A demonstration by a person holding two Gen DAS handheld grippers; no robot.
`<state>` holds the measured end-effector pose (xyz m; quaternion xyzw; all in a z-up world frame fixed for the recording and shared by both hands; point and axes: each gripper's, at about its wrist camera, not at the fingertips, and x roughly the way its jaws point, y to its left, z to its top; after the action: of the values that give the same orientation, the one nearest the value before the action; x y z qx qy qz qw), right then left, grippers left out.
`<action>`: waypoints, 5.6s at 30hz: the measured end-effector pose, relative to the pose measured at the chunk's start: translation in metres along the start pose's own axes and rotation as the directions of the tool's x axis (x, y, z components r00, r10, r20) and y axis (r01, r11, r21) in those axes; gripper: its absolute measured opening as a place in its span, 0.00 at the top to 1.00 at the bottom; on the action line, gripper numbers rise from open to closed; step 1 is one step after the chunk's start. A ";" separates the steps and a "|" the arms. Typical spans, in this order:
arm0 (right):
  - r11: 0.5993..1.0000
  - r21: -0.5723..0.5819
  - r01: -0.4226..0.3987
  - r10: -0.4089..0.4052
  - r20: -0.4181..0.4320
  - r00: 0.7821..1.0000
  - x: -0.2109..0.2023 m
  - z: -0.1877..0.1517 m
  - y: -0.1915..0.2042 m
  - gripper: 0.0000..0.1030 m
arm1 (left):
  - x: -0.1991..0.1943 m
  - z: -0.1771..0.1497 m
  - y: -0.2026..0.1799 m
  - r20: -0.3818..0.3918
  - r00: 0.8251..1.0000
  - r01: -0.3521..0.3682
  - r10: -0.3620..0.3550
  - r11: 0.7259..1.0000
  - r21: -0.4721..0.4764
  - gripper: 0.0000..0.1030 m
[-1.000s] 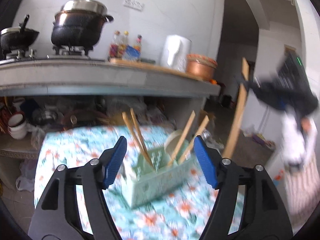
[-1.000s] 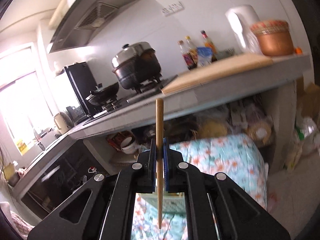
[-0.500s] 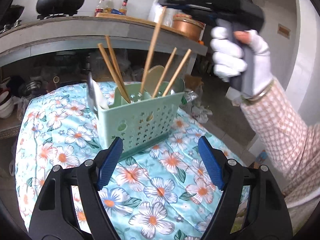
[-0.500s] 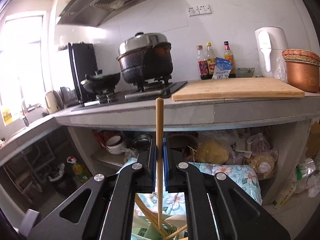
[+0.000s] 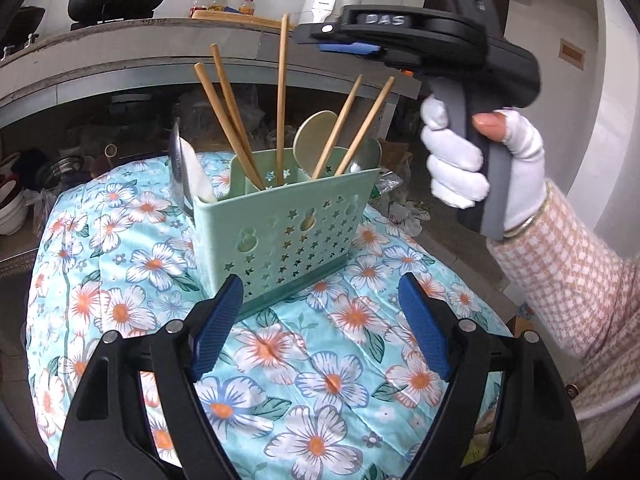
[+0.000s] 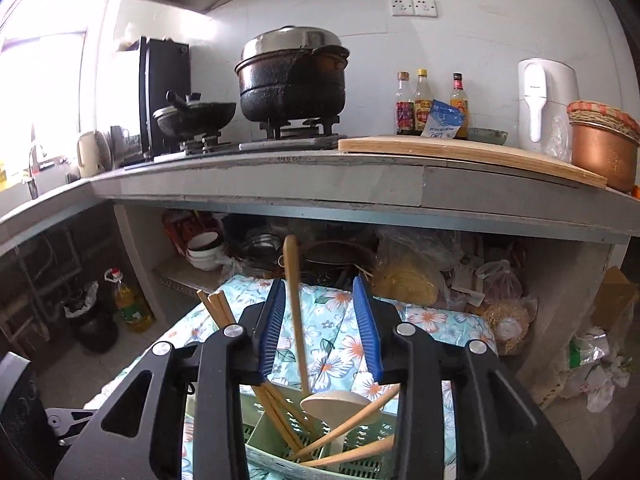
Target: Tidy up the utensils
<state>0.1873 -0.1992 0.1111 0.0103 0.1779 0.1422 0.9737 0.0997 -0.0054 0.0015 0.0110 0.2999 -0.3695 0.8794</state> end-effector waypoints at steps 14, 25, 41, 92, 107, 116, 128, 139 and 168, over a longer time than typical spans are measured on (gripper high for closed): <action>0.962 0.264 -0.065 0.061 0.025 0.998 -0.027 -0.034 -0.028 0.49 | 0.010 0.009 0.030 -0.038 0.997 -0.069 0.066 0.992 -0.101 0.14; 0.964 0.247 -0.100 0.076 0.104 0.992 -0.057 -0.032 -0.023 0.30 | 0.001 0.014 0.019 0.003 0.977 -0.210 0.212 0.970 -0.120 0.08; 0.973 0.183 0.138 -0.110 -0.158 0.981 -0.120 -0.132 -0.011 0.06 | 0.013 -0.004 -0.022 -0.118 0.931 -0.364 0.347 0.909 -0.203 0.08; 0.913 0.087 0.398 -0.369 -0.239 0.898 -0.160 -0.153 -0.028 0.06 | -0.062 -0.021 -0.041 -0.135 0.647 -0.757 0.751 0.610 -0.235 0.08; 0.918 0.078 0.389 -0.362 -0.236 0.902 -0.160 -0.153 -0.026 0.06 | -0.061 -0.021 -0.041 -0.140 0.665 -0.742 0.734 0.628 -0.234 0.08; 0.920 0.078 0.385 -0.358 -0.236 0.903 -0.159 -0.154 -0.026 0.06 | -0.061 -0.021 -0.046 -0.123 0.670 -0.738 0.732 0.638 -0.217 0.08; 0.923 0.073 0.379 -0.353 -0.237 0.905 -0.157 -0.154 -0.024 0.06 | -0.063 -0.017 -0.055 -0.070 0.685 -0.723 0.725 0.664 -0.192 0.08; 0.925 0.072 0.374 -0.348 -0.237 0.907 -0.157 -0.154 -0.023 0.06 | -0.062 -0.015 -0.065 -0.025 0.686 -0.721 0.727 0.675 -0.154 0.08; 0.926 0.070 0.371 -0.346 -0.236 0.908 -0.157 -0.154 -0.022 0.06 | -0.060 -0.016 -0.062 -0.038 0.686 -0.722 0.726 0.675 -0.153 0.08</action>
<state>-0.0013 -0.2686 0.0192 0.0171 0.2909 -0.0494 0.9553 0.0173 -0.0078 0.0331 0.0553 0.2873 0.0332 0.9557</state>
